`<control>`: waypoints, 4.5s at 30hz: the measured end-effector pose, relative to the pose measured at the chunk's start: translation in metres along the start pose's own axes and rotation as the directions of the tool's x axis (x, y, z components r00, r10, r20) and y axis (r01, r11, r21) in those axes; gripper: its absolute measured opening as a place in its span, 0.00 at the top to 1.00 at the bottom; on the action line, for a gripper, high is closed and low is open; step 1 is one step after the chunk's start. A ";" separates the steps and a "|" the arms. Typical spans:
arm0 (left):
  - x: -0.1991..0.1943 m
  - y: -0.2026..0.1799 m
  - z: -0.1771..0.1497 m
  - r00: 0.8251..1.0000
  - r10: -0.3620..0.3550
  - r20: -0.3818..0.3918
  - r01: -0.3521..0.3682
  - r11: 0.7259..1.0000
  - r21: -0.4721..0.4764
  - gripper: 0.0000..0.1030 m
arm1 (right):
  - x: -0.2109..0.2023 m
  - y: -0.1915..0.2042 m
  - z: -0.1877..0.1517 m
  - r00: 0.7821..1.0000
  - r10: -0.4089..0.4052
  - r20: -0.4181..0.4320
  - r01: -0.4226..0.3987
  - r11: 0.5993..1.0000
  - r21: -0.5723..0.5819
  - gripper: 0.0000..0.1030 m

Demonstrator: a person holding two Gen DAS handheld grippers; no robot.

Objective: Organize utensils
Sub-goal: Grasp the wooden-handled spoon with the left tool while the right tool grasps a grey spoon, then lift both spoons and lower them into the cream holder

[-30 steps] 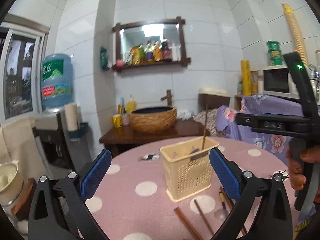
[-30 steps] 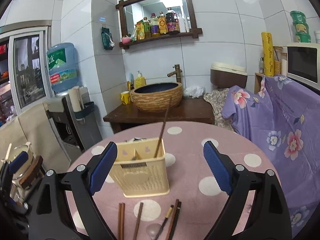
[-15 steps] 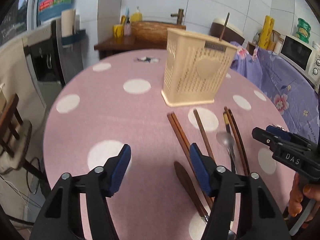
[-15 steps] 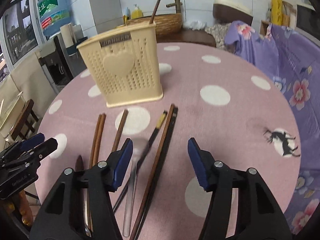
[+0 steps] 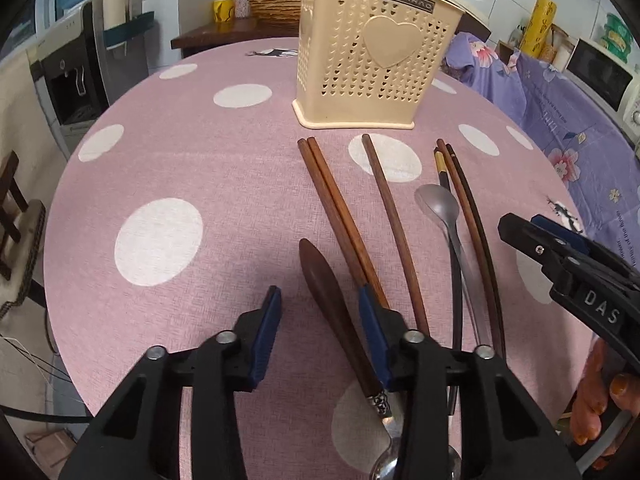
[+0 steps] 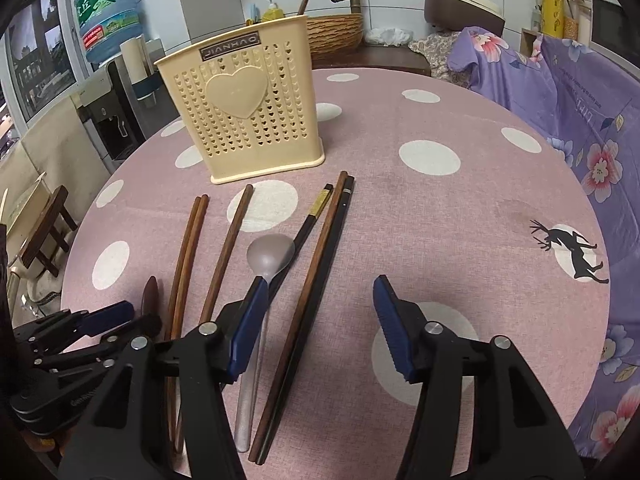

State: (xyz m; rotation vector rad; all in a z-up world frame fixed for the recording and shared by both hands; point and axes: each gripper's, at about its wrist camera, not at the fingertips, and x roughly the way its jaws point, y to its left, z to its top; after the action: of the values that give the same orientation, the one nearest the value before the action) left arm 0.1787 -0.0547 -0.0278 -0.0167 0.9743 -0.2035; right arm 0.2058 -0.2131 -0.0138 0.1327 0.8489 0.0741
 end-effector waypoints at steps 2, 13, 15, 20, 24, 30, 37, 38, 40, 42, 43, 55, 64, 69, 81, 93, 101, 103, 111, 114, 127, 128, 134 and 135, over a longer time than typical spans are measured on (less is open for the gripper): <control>0.001 0.000 0.000 1.000 0.019 0.008 -0.019 1.000 0.005 0.77 | -0.002 0.005 -0.001 1.000 0.025 0.005 -0.025 1.000 -0.015 0.51; 0.012 0.014 0.021 1.000 0.019 -0.009 -0.019 1.000 -0.001 0.84 | 0.012 0.027 0.001 0.991 0.119 -0.068 -0.123 0.991 -0.057 0.52; 0.014 0.017 0.023 1.000 0.014 -0.012 -0.014 1.000 -0.006 0.84 | 0.020 0.030 0.002 0.990 0.105 -0.089 -0.111 0.992 -0.057 0.52; 0.014 0.018 0.025 1.000 0.002 -0.021 -0.002 1.000 -0.001 0.84 | 0.041 0.038 0.007 0.983 0.079 -0.163 -0.089 0.995 -0.049 0.55; 0.015 0.021 0.027 1.000 -0.010 -0.026 0.009 1.000 -0.007 0.84 | 0.052 0.043 0.010 0.982 0.032 -0.185 -0.044 0.997 -0.060 0.58; 0.017 0.022 0.029 1.000 -0.011 -0.027 0.011 1.000 -0.002 0.84 | 0.063 0.045 0.020 0.981 -0.016 -0.192 0.004 0.998 -0.060 0.58; 0.018 0.022 0.031 0.999 -0.011 -0.033 0.011 1.000 0.003 0.84 | 0.073 0.045 0.031 0.977 -0.059 -0.204 0.049 0.997 -0.055 0.58; 0.018 0.021 0.032 0.999 -0.009 -0.034 0.009 1.000 0.006 0.84 | 0.075 0.046 0.032 0.977 -0.068 -0.203 0.056 0.996 -0.064 0.59; 0.019 0.020 0.032 0.999 -0.006 -0.035 0.006 1.000 0.008 0.84 | 0.076 0.045 0.034 0.977 -0.084 -0.197 0.071 0.995 -0.069 0.64; 0.020 0.021 0.034 0.999 -0.006 -0.036 0.006 1.000 0.004 0.84 | 0.076 0.044 0.034 0.977 -0.077 -0.199 0.065 0.996 -0.065 0.64; 0.020 0.021 0.034 0.999 -0.007 -0.037 0.007 1.000 0.001 0.84 | 0.076 0.043 0.035 0.977 -0.072 -0.201 0.061 0.996 -0.062 0.64; -0.001 0.030 0.046 0.999 -0.031 0.020 0.032 0.999 -0.030 0.85 | 0.018 0.031 0.054 0.996 0.071 -0.058 -0.073 0.997 -0.036 0.64; -0.047 0.032 0.059 0.989 -0.046 0.142 0.047 0.999 -0.009 0.85 | -0.041 0.025 0.065 0.988 0.142 0.057 -0.136 0.987 -0.088 0.64; -0.063 0.032 0.062 0.978 -0.037 0.203 0.038 0.999 0.001 0.85 | -0.060 0.024 0.064 0.982 0.163 0.100 -0.152 0.982 -0.109 0.64; -0.099 0.032 0.090 0.940 -0.030 0.340 0.030 1.000 0.004 0.85 | -0.078 0.026 0.088 0.951 0.191 0.242 -0.170 0.980 -0.105 0.64; -0.151 0.015 0.170 0.878 -0.035 0.478 0.017 0.999 0.041 0.86 | -0.090 0.027 0.182 0.921 0.141 0.363 -0.120 0.990 -0.079 0.64; -0.161 -0.013 0.221 0.845 -0.054 0.532 0.038 0.998 0.042 0.86 | -0.077 0.028 0.257 0.879 0.030 0.475 -0.044 0.999 0.018 0.64; -0.151 -0.019 0.231 0.848 -0.039 0.529 0.026 0.999 0.032 0.86 | -0.068 0.032 0.268 0.865 -0.009 0.503 0.000 1.000 0.018 0.64; -0.100 -0.016 0.232 0.887 -0.024 0.461 0.035 0.999 -0.015 0.86 | -0.013 0.033 0.251 0.854 -0.061 0.517 0.071 0.997 0.001 0.64; -0.084 -0.013 0.222 0.900 -0.027 0.436 0.040 0.999 -0.019 0.86 | -0.003 0.033 0.235 0.856 -0.067 0.513 0.088 0.996 -0.016 0.64; -0.023 -0.006 0.190 0.945 -0.028 0.326 0.033 0.999 -0.011 0.86 | 0.024 0.019 0.188 0.909 -0.046 0.413 0.067 0.997 -0.036 0.64; -0.019 -0.005 0.188 0.947 -0.030 0.319 0.036 0.999 -0.013 0.86 | 0.026 0.018 0.186 0.912 -0.045 0.407 0.066 0.997 -0.038 0.64; -0.026 -0.006 0.177 0.923 -0.022 0.385 0.012 1.000 0.028 0.86 | 0.026 0.013 0.172 0.912 -0.025 0.410 0.038 0.999 -0.024 0.53; -0.030 -0.005 0.174 0.914 -0.021 0.406 0.009 0.999 0.033 0.86 | 0.024 0.011 0.170 0.908 -0.023 0.418 0.034 0.999 -0.018 0.51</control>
State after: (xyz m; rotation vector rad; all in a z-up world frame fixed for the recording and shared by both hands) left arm 0.3050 -0.0680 0.0956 -0.0376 0.5543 -0.2184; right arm 0.3490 -0.2140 0.0809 0.1070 0.4194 0.0270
